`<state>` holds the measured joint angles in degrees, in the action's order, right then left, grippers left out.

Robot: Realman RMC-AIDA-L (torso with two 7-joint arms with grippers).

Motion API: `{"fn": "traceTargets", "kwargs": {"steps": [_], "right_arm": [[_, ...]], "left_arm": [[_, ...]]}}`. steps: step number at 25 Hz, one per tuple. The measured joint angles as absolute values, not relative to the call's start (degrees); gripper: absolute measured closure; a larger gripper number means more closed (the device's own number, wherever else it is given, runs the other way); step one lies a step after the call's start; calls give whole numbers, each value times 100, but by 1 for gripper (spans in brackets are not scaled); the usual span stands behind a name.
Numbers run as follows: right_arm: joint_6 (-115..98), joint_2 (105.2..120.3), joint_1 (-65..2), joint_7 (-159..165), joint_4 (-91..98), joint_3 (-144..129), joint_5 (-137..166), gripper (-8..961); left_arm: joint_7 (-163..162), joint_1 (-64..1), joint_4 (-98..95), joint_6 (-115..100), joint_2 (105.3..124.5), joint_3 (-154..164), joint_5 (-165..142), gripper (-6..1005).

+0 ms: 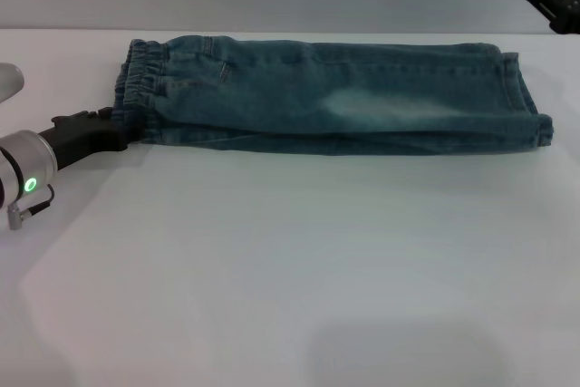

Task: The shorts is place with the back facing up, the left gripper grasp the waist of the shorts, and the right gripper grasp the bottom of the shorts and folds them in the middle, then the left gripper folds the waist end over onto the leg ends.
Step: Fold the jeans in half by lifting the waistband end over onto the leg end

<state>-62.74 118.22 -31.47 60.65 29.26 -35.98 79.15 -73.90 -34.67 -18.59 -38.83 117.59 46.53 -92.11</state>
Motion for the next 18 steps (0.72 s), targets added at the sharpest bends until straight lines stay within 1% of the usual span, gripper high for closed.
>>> {"fn": "traceTargets", "kwargs": {"steps": [3,6,18], "right_arm": [[-6288,11822,-3132,6067,2928,-3595,7838,500],[-6298,11829,-3129,6089,2928,-3595,7828,500],[-6297,11830,-3141,6103,2918,-3594,7822,499]], "left_arm": [[-7355,-3421,-1908,-3887,11759,4694,-9211,309],[-7343,-3406,-1915,-3888,11759,4703,-9211,486],[-7269,-3392,-1927,-3978,11754,4702,-9211,592]]}}
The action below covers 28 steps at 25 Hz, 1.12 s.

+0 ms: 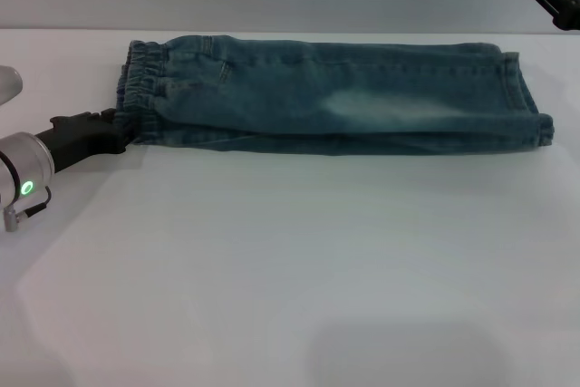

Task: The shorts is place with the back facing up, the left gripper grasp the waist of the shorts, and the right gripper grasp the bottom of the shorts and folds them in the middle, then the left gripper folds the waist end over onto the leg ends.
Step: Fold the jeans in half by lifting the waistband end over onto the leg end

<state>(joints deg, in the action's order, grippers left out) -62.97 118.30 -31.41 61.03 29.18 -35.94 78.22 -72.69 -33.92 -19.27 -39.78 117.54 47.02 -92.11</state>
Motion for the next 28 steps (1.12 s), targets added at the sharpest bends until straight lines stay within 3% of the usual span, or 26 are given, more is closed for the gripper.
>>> {"fn": "traceTargets", "kwargs": {"steps": [22,28], "right_arm": [[-6282,11839,-3165,6109,2900,-3626,7760,499],[-6277,11839,-3177,6109,2883,-3655,7760,500]], "left_arm": [[-7268,-3393,-1942,-4083,11741,4702,-9210,970],[-7307,-3345,-2131,-4505,11743,4660,-9178,971]]}}
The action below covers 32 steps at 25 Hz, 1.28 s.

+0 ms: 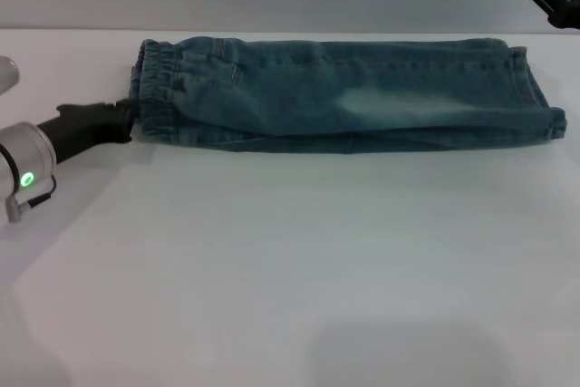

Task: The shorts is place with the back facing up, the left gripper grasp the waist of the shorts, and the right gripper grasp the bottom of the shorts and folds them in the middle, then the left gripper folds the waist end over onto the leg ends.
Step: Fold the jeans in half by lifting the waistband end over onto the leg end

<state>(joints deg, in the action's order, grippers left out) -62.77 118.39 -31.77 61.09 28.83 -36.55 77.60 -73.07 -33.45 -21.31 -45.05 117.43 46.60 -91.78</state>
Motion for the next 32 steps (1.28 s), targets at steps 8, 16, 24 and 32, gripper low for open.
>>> {"fn": "traceTargets", "kwargs": {"steps": [8,16,24,32], "right_arm": [[-6257,11850,-3232,6089,2700,-3657,7760,500],[-6204,11856,-3343,6068,2458,-3664,7794,500],[-5961,11865,-3549,5982,2133,-3669,7813,499],[-5273,11887,-3998,5610,1583,-3675,7822,500]], "left_arm": [[-7714,-3191,-2789,-5460,11749,4619,-9141,972],[-7976,-3190,-3206,-5794,11743,4615,-9150,973],[-8021,-3229,-3300,-5880,11745,4579,-9167,974],[-8227,-3306,-3707,-6463,11744,4570,-9112,975]]}}
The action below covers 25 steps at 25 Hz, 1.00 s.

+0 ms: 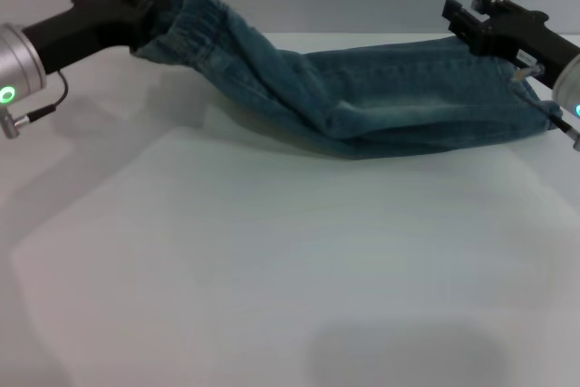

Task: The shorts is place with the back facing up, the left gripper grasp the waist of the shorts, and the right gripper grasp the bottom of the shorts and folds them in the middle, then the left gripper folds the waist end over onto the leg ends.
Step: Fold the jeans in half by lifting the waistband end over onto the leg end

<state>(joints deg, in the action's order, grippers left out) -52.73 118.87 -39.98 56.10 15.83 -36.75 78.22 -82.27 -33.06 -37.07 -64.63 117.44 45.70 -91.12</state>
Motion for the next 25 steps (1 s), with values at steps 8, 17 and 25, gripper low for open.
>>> {"fn": "traceTargets", "kwargs": {"steps": [8,17,25], "right_arm": [[-4146,11900,-4449,5605,1286,-3744,7823,499],[-3884,11935,-4827,5598,1030,-4336,7802,500],[-3872,11961,-5119,5606,731,-4824,7797,499]], "left_arm": [[-8346,-3521,-3901,-6814,11738,4570,-9021,974],[-8502,-3789,-4163,-6977,11746,4591,-9009,973],[-8635,-3921,-4450,-7098,11741,4569,-9008,976]]}}
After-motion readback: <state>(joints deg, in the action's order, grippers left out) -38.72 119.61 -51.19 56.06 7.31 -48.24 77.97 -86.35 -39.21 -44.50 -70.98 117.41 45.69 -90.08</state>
